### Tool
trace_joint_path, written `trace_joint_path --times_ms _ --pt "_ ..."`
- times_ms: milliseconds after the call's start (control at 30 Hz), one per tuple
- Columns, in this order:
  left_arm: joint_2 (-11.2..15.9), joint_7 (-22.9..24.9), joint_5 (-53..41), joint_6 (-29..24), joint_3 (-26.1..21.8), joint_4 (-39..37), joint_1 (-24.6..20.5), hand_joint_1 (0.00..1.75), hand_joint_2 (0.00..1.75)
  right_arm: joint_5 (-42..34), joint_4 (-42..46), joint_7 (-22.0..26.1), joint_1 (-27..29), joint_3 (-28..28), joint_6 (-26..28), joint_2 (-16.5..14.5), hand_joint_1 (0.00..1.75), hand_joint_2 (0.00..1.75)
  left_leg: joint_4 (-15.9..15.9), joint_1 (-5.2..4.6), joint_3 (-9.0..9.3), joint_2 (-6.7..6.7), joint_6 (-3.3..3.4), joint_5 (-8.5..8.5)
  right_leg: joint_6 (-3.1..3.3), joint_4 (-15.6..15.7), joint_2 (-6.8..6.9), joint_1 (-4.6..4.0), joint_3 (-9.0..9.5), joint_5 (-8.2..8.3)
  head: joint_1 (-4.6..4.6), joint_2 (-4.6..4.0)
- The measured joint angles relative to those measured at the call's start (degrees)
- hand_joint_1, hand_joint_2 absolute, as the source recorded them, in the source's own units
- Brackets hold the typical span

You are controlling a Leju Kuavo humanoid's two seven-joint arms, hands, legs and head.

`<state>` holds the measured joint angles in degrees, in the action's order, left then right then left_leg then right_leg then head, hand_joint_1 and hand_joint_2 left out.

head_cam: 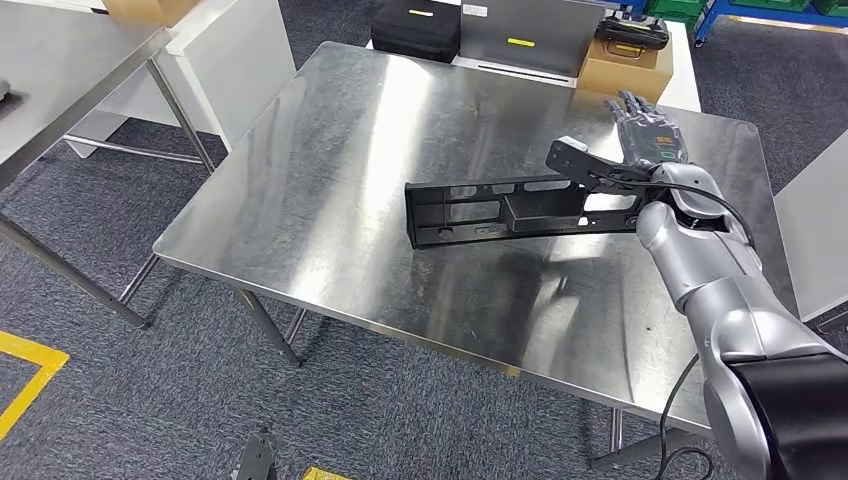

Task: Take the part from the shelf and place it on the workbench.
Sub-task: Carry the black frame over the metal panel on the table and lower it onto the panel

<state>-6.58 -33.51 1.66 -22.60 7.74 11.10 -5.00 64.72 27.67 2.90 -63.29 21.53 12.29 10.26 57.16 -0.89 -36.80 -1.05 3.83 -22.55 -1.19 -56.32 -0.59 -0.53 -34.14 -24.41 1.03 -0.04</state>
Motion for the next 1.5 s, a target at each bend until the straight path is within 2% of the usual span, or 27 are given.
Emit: trace_joint_path --times_ms 100,267,400,800,1100,1367,1500 --pt "0.0 0.0 0.0 0.1 -0.1 0.0 0.0 0.00 0.00 -0.9 -0.1 -1.4 -0.4 -0.3 -3.8 -0.1 0.00 1.75 0.0 0.00 0.00 0.00 0.00 0.00 0.00 0.0 0.00 0.00 0.00 0.00 0.01 0.00" --pt "0.0 0.3 0.0 0.7 -0.3 0.0 0.0 0.00 0.00 -3.8 -1.1 -5.7 -2.3 -1.6 -16.3 -0.2 0.00 1.75 0.0 -0.01 0.00 0.00 0.00 0.00 0.00 0.0 0.00 0.01 -0.01 0.00 0.01 0.00" --pt "0.0 1.0 0.0 0.9 -0.3 0.0 0.0 0.00 0.00 -4.7 -2.3 -8.4 -3.9 -2.4 -21.0 -0.3 0.00 1.75 0.0 -0.01 0.00 0.00 0.00 0.00 0.00 0.0 0.00 0.01 0.00 0.00 -0.01 0.00" --pt "0.2 1.2 -0.3 0.8 -0.8 0.0 0.0 0.00 0.00 -5.6 -4.5 -10.7 -6.4 -3.2 -25.4 -0.5 0.00 1.75 0.0 0.00 0.01 -0.01 -0.01 0.00 0.00 0.0 0.00 0.00 0.01 0.00 0.00 0.00" --pt "0.2 1.3 -0.6 0.9 -1.2 0.0 0.0 0.00 0.00 -7.8 -5.6 -10.1 -7.1 -3.8 -29.7 -0.4 0.00 1.75 0.0 0.00 0.03 0.00 -0.01 0.00 0.00 0.0 0.00 0.01 0.01 0.00 0.01 0.00" --pt "0.2 1.4 -0.6 0.9 -1.3 0.0 0.0 0.00 0.00 -8.0 -6.0 -10.0 -7.3 -4.2 -29.7 -0.3 0.00 1.75 0.0 0.00 0.06 0.01 -0.01 0.00 0.00 0.0 0.00 0.01 0.04 0.00 0.00 0.00" --pt "0.2 1.2 -0.6 0.7 -1.4 0.0 0.0 0.00 0.00 -8.2 -5.9 -8.9 -7.3 -4.2 -25.7 -0.2 0.00 1.75 0.0 -0.01 0.06 0.00 -0.01 0.00 0.00 0.0 0.00 0.01 0.04 0.00 0.00 0.00"
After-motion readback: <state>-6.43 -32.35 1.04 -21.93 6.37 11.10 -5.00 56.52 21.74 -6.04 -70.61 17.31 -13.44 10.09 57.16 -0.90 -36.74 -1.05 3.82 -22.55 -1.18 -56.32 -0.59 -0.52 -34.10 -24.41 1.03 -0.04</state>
